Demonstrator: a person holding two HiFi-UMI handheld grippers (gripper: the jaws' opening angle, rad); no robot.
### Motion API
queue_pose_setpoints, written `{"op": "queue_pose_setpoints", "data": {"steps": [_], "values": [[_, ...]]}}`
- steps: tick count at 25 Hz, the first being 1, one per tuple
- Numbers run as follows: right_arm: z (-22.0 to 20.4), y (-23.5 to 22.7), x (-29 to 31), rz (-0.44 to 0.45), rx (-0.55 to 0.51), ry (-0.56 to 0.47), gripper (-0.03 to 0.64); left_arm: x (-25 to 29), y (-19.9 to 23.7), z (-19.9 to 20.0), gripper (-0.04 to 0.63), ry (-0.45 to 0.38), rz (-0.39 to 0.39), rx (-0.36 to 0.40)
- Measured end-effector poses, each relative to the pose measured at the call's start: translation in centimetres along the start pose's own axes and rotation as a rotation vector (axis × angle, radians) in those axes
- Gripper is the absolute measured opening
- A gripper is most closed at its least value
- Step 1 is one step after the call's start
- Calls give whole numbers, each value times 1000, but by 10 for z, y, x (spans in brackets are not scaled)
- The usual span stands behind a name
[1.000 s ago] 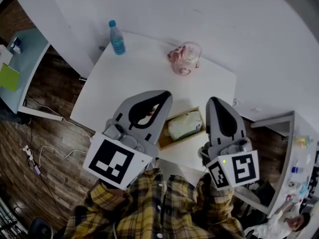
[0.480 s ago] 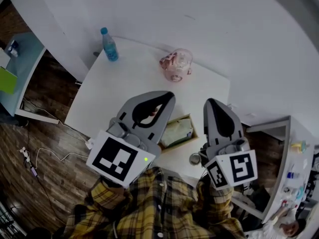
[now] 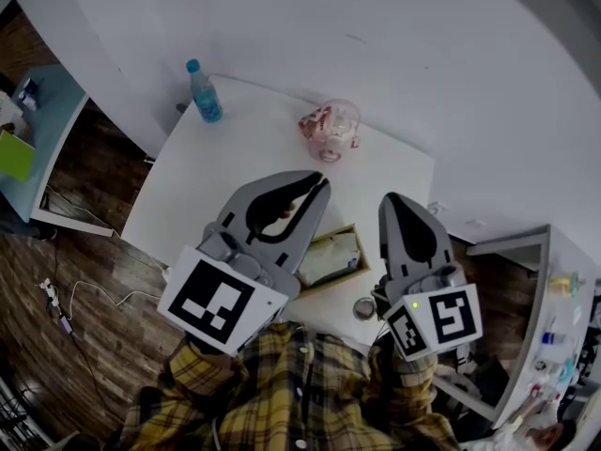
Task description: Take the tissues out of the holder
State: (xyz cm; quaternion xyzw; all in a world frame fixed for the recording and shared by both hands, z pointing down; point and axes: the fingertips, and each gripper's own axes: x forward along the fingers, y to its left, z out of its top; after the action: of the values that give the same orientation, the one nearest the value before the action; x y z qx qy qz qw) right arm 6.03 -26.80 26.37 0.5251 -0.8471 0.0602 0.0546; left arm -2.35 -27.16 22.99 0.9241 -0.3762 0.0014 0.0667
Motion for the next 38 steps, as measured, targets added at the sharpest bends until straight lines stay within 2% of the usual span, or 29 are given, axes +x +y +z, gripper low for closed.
{"op": "queue_pose_setpoints", "data": {"steps": [2,4,11,13,17,21,27,30,38], "values": [[1,-3,0,-2,1,-6,9,3,-3,0,58,9,-14,5],[2,-5,-1,-5,3,-13,9,5,-5,-1,68,20,-26,12],[5,-14,-6,-25,3,-27,9,15,-17,-10,187,80,-103,1],[5,-16,-9,-33,8,-28,9,16,-20,-16,192,113,-122,-1],[-1,-22,-15,-50,18,-16,9,21,-28,-41,192,211,-156,3],[-10,-25,-20,-66,22,8,9,29,-41,-72,192,286,-201,53],[-25,-30,-28,-89,43,30,9,35,-56,-132,192,445,-269,28],[-33,-35,-30,-105,51,44,9,35,-58,-161,192,523,-282,47],[-53,-46,-40,-138,93,71,9,26,-73,-247,192,773,-336,96]]}}
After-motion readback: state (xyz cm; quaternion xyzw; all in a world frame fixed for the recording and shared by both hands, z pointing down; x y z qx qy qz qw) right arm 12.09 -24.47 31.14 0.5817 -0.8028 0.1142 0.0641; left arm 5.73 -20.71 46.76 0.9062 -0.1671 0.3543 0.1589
